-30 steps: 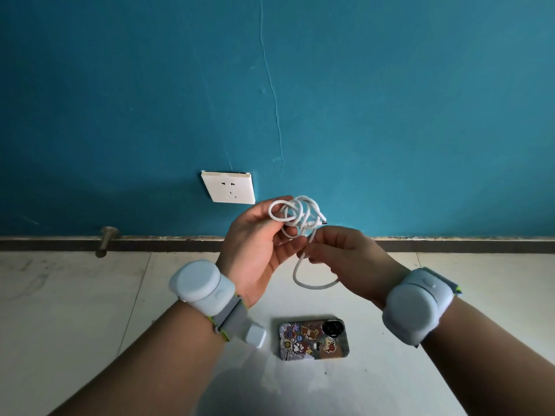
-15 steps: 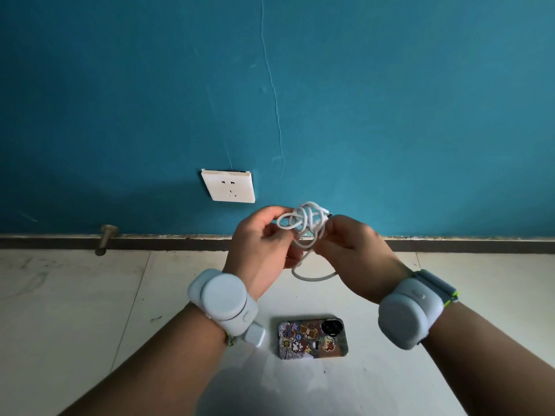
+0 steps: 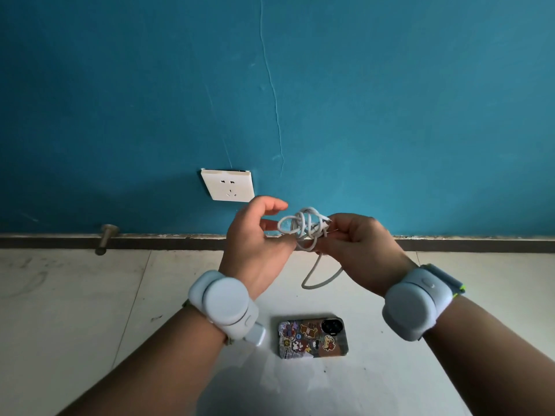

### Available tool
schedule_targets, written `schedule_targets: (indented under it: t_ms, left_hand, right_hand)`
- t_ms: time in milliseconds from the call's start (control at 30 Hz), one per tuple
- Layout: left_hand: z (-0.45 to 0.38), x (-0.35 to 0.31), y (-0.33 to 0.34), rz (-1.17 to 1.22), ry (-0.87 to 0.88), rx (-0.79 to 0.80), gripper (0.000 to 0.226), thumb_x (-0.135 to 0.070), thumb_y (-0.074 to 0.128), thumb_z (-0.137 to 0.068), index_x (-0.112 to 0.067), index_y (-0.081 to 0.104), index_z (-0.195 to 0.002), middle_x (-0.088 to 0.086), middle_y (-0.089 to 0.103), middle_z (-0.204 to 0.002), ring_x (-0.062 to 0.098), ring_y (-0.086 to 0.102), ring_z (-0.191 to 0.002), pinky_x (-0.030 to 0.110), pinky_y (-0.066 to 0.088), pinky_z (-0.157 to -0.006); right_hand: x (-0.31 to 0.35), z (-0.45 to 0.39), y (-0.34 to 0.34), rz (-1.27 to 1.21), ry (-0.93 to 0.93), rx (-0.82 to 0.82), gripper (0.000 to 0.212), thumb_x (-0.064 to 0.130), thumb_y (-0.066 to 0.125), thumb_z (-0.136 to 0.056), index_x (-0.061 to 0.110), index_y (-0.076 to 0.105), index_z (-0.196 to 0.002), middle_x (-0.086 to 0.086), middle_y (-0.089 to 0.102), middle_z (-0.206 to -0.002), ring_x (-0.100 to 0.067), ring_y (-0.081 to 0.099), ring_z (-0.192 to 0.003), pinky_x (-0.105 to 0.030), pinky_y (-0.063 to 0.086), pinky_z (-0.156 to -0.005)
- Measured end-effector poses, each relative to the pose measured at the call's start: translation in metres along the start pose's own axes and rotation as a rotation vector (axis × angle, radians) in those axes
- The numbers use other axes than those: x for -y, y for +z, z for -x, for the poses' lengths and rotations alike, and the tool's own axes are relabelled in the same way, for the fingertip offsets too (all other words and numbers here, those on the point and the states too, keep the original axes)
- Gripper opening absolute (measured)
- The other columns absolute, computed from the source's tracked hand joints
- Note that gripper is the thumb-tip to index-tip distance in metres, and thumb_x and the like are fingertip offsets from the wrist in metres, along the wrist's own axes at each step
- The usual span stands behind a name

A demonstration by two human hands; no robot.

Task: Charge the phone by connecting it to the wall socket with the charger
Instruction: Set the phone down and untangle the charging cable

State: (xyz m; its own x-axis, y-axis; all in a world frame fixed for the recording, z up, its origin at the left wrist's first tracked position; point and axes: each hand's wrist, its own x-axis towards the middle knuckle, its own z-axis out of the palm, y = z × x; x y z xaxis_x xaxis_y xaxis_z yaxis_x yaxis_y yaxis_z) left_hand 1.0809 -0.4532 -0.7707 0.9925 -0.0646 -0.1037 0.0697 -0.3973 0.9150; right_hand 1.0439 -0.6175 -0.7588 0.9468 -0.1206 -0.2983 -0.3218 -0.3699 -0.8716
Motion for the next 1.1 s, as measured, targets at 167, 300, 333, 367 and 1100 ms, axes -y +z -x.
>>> schedule_targets:
  t_ms: [167, 300, 333, 367, 1100]
  left_hand:
    - [0.002, 0.001, 0.002, -0.061, 0.154, 0.027, 0.029, -0.028, 0.083, -0.064, -0.032, 0.069, -0.089, -0.015, 0.068, -0.088, 0.0, 0.062, -0.079, 0.018, 0.049, -0.072]
    - [-0.001, 0.004, 0.002, -0.074, 0.169, 0.004, 0.014, -0.028, 0.083, -0.069, -0.025, 0.073, -0.078, -0.008, 0.07, -0.079, 0.012, 0.063, -0.074, 0.029, 0.052, -0.073]
    - [-0.002, 0.004, 0.001, -0.058, 0.156, 0.001, 0.013, -0.027, 0.083, -0.069, -0.024, 0.073, -0.078, -0.008, 0.07, -0.078, 0.013, 0.063, -0.073, 0.03, 0.052, -0.073]
    - [-0.003, 0.004, 0.001, -0.042, 0.141, -0.008, 0.013, -0.027, 0.083, -0.07, -0.024, 0.073, -0.077, -0.01, 0.069, -0.075, 0.011, 0.062, -0.07, 0.029, 0.051, -0.071]
    - [-0.004, 0.006, 0.003, -0.066, -0.014, 0.072, 0.03, -0.049, 0.075, -0.061, -0.022, 0.064, -0.067, -0.014, 0.048, -0.046, 0.005, 0.039, -0.045, 0.021, 0.034, -0.049]
  right_hand:
    - [0.0, -0.002, -0.002, 0.001, 0.045, 0.008, 0.009, 0.03, 0.08, -0.072, 0.027, 0.074, -0.078, 0.007, 0.076, -0.073, -0.014, 0.071, -0.082, -0.033, 0.055, -0.08]
    - [0.0, -0.005, -0.006, -0.126, 0.099, 0.053, 0.021, 0.029, 0.079, -0.068, 0.026, 0.074, -0.088, 0.001, 0.077, -0.077, -0.014, 0.07, -0.08, -0.029, 0.049, -0.074]
    - [0.001, -0.006, -0.008, -0.166, 0.12, 0.072, 0.026, 0.03, 0.079, -0.064, 0.025, 0.074, -0.089, -0.002, 0.078, -0.079, -0.016, 0.07, -0.081, -0.03, 0.049, -0.074]
    - [0.001, -0.006, -0.008, -0.193, 0.142, 0.091, 0.03, 0.033, 0.078, -0.059, 0.026, 0.075, -0.088, -0.004, 0.078, -0.082, -0.018, 0.069, -0.082, -0.033, 0.049, -0.076]
    - [0.002, -0.003, -0.01, -0.314, 0.146, 0.022, 0.012, 0.016, 0.077, -0.08, 0.017, 0.07, -0.07, -0.013, 0.076, -0.074, -0.024, 0.073, -0.064, -0.024, 0.046, -0.057]
